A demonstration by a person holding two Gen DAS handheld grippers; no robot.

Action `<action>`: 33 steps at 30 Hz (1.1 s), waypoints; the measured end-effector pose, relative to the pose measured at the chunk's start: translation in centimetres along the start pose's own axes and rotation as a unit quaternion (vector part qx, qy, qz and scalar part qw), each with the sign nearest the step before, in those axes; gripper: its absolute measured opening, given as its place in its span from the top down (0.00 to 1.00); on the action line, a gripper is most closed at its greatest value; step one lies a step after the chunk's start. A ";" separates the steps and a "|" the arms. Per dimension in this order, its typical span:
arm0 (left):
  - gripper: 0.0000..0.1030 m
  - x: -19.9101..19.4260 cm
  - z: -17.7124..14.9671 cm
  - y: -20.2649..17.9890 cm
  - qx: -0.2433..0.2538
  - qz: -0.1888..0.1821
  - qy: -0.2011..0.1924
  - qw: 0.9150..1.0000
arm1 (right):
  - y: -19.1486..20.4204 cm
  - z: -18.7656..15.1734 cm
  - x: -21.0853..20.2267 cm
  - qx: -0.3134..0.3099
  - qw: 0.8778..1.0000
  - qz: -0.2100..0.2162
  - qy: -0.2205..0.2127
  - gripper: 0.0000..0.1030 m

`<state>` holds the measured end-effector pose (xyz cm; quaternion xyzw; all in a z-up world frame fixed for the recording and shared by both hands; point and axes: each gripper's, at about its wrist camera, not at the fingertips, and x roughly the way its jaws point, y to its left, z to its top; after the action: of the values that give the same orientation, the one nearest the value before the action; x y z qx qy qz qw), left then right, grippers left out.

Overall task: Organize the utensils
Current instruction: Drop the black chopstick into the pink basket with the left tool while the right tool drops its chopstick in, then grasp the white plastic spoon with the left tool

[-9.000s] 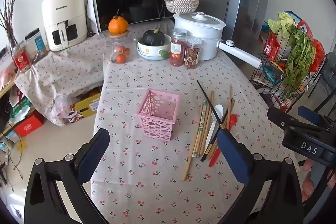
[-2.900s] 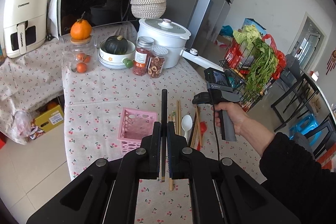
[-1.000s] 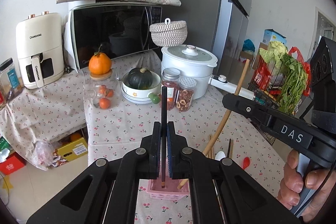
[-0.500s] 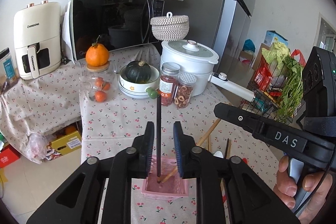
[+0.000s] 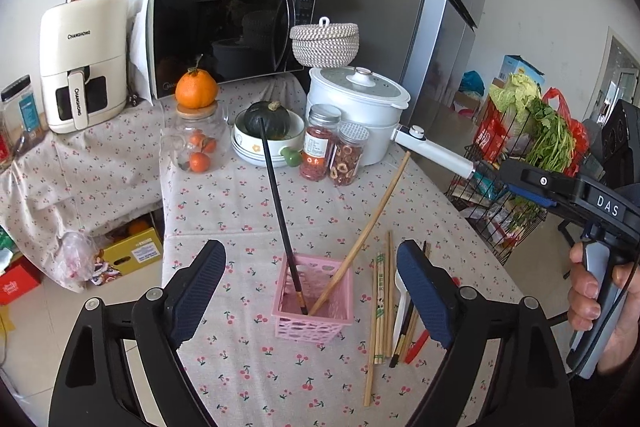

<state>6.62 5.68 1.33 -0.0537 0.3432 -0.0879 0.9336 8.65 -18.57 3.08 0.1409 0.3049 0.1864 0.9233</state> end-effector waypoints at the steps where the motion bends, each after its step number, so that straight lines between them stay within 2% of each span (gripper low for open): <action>1: 0.12 0.0 -0.4 0.0 0.003 0.001 0.007 1.000 | -0.6 -0.2 -0.3 0.001 1.000 -0.007 0.004 0.28; 6: 0.12 0.6 -3.0 0.0 0.012 -0.004 0.060 0.998 | -3.6 -1.5 -1.0 0.017 0.998 -0.047 0.030 0.25; 12: 0.12 2.2 -5.9 -1.7 0.022 -0.018 0.125 0.992 | -6.7 -3.0 -0.9 0.045 0.991 -0.098 0.073 0.22; 19: 0.12 3.9 -7.5 -7.0 0.063 -0.056 0.168 0.982 | -10.1 -4.6 -0.2 0.079 0.977 -0.145 0.132 0.22; 26: 0.13 8.4 -8.3 -12.4 0.100 -0.055 0.212 0.971 | -13.6 -4.9 0.4 0.097 0.966 -0.188 0.152 0.22; 29: 0.20 11.1 -8.7 -13.9 0.106 -0.052 0.232 0.965 | -14.9 -4.8 0.8 0.097 0.960 -0.209 0.162 0.22; 33: 0.33 15.1 -8.4 -15.4 0.100 -0.057 0.248 0.962 | -16.4 -4.9 1.5 0.106 0.956 -0.204 0.180 0.22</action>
<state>10.54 -12.73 -12.07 0.0443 0.5502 -0.1855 0.8130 11.01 -31.80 -7.59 0.1371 0.5060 -0.0175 0.8514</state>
